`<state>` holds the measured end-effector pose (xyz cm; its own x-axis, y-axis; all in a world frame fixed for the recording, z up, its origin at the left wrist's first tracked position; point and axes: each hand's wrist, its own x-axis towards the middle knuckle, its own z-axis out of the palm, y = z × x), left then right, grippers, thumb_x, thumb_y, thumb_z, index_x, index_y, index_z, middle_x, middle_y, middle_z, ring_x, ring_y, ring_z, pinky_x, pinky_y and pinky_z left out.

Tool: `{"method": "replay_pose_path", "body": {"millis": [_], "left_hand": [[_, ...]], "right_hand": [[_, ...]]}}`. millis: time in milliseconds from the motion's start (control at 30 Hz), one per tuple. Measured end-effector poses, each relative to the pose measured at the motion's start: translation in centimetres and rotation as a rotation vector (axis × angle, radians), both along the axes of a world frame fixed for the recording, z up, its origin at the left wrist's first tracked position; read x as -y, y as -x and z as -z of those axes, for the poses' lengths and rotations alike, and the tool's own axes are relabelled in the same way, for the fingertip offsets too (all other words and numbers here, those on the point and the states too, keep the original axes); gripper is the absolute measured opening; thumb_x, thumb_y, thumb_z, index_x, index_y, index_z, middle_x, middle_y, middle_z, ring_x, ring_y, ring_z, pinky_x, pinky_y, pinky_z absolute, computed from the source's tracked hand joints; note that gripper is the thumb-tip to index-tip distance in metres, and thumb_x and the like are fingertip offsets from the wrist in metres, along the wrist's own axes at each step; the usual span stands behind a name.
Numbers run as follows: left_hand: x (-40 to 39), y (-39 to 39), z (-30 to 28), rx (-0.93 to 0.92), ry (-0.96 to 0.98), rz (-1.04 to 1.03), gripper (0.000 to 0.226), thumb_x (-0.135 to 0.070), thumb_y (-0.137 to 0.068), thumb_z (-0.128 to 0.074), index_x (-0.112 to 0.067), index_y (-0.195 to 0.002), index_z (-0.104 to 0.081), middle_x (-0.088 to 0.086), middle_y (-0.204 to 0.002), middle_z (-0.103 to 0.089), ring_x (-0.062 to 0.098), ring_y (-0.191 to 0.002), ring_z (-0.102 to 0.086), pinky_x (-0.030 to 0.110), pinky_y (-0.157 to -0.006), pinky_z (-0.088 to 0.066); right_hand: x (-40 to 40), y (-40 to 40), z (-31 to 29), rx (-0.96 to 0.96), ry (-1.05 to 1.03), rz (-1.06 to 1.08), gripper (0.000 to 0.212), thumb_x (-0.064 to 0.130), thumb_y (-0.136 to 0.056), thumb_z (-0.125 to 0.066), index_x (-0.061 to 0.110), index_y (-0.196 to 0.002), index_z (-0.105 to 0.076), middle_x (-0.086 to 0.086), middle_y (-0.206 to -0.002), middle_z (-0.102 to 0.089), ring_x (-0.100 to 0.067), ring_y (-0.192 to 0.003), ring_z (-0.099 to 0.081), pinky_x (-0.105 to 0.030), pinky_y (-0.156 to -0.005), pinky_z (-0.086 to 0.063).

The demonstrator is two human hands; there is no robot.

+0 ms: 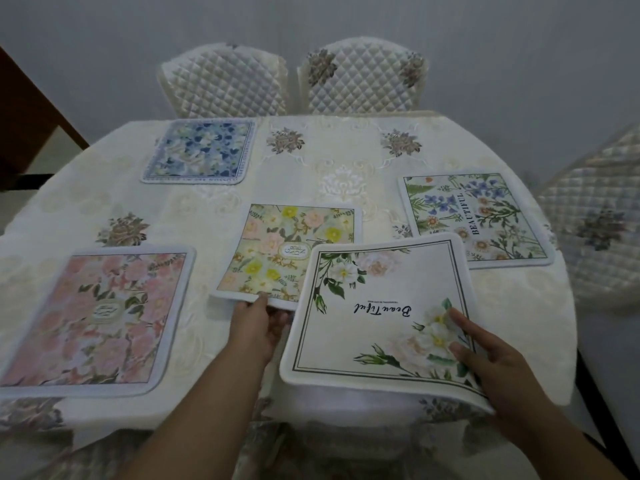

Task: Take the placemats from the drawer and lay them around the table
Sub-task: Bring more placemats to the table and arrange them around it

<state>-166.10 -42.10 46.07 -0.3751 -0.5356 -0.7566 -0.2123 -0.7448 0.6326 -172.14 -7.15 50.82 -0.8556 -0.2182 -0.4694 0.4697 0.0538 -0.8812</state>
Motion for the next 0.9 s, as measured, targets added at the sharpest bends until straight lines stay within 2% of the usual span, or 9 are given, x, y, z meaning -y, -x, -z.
{"method": "replay_pose_path", "body": {"millis": [100,233,333,467,533,600,667,767,900], "left_hand": [[-0.2,0.4,-0.8,-0.063,0.11,-0.013,0.036,-0.006,-0.104,-0.047,-0.028,-0.132,-0.051,0.013,-0.113,-0.073,0.035,-0.088,-0.076,0.057,-0.086,-0.06],[0.2,0.3,0.0,-0.11,0.124,-0.063,0.042,0.001,-0.103,-0.045,-0.03,-0.131,-0.052,0.017,-0.121,-0.069,0.036,-0.094,-0.075,0.056,-0.09,-0.058],[0.3,0.5,0.9,-0.158,0.119,-0.1,0.043,0.003,-0.103,-0.045,-0.03,-0.13,-0.05,0.022,-0.126,-0.066,0.039,-0.098,-0.074,0.057,-0.093,-0.056],[1.3,2.2,1.8,-0.25,0.101,-0.125,0.047,0.006,-0.1,-0.046,-0.036,-0.12,-0.055,0.028,-0.13,-0.062,0.045,-0.105,-0.07,0.063,-0.098,-0.05],[2.4,4.0,1.4,-0.292,0.101,-0.166,0.05,0.007,-0.1,-0.046,-0.037,-0.123,-0.055,0.027,-0.133,-0.059,0.045,-0.105,-0.07,0.063,-0.096,-0.052],[3.6,6.2,0.8,-0.315,0.107,-0.197,0.053,0.005,-0.101,-0.046,-0.034,-0.137,-0.046,0.025,-0.134,-0.057,0.042,-0.103,-0.071,0.059,-0.092,-0.056],[4.7,7.7,0.6,-0.316,0.093,-0.195,0.055,0.002,-0.102,-0.046,-0.033,-0.144,-0.04,0.025,-0.133,-0.059,0.041,-0.1,-0.073,0.056,-0.092,-0.057],[5.7,7.9,1.8,-0.269,0.066,-0.073,0.044,-0.006,-0.103,-0.049,-0.031,-0.14,-0.043,0.024,-0.131,-0.062,0.04,-0.103,-0.072,0.06,-0.096,-0.054],[4.8,6.1,1.3,-0.106,0.174,0.091,0.031,-0.027,-0.104,-0.055,-0.007,-0.128,-0.057,0.017,-0.12,-0.071,0.028,-0.104,-0.073,0.044,-0.089,-0.061]], "right_hand": [[0.2,0.3,0.4,-0.016,-0.033,-0.012,0.047,0.004,-0.091,-0.066,0.038,-0.122,-0.071,0.017,-0.113,-0.07,-0.017,-0.095,-0.074,-0.043,-0.085,-0.06],[0.3,0.5,0.6,-0.011,-0.035,-0.023,0.047,0.011,-0.085,-0.071,0.041,-0.122,-0.071,0.006,-0.12,-0.072,-0.033,-0.111,-0.068,-0.058,-0.096,-0.052],[0.4,0.9,0.6,0.012,0.028,-0.006,0.051,0.018,-0.077,-0.078,0.037,-0.123,-0.071,0.003,-0.128,-0.068,-0.025,-0.107,-0.071,-0.054,-0.096,-0.054],[0.5,1.7,0.7,0.027,0.109,-0.01,0.079,0.039,-0.052,-0.096,0.035,-0.126,-0.069,0.003,-0.134,-0.065,-0.028,-0.114,-0.068,-0.06,-0.101,-0.049],[0.7,2.3,0.8,0.016,0.133,0.001,0.074,0.032,-0.057,-0.095,0.033,-0.126,-0.07,0.004,-0.133,-0.066,-0.027,-0.116,-0.067,-0.056,-0.096,-0.053],[1.2,2.7,0.8,0.002,0.16,0.022,0.054,0.014,-0.074,-0.08,0.03,-0.125,-0.071,0.003,-0.13,-0.068,-0.026,-0.114,-0.068,-0.048,-0.09,-0.057],[1.8,3.0,1.0,0.018,0.198,0.03,0.051,0.003,-0.081,-0.067,0.027,-0.126,-0.07,0.002,-0.126,-0.07,-0.027,-0.111,-0.069,-0.045,-0.086,-0.059],[2.6,3.2,1.5,0.049,0.204,0.019,0.052,0.003,-0.082,-0.066,0.027,-0.129,-0.068,0.001,-0.124,-0.071,-0.03,-0.111,-0.069,-0.051,-0.087,-0.057],[3.0,3.1,2.9,0.053,0.17,-0.008,0.052,0.003,-0.083,-0.066,0.025,-0.131,-0.067,-0.001,-0.126,-0.07,-0.029,-0.112,-0.069,-0.05,-0.089,-0.057]]}}
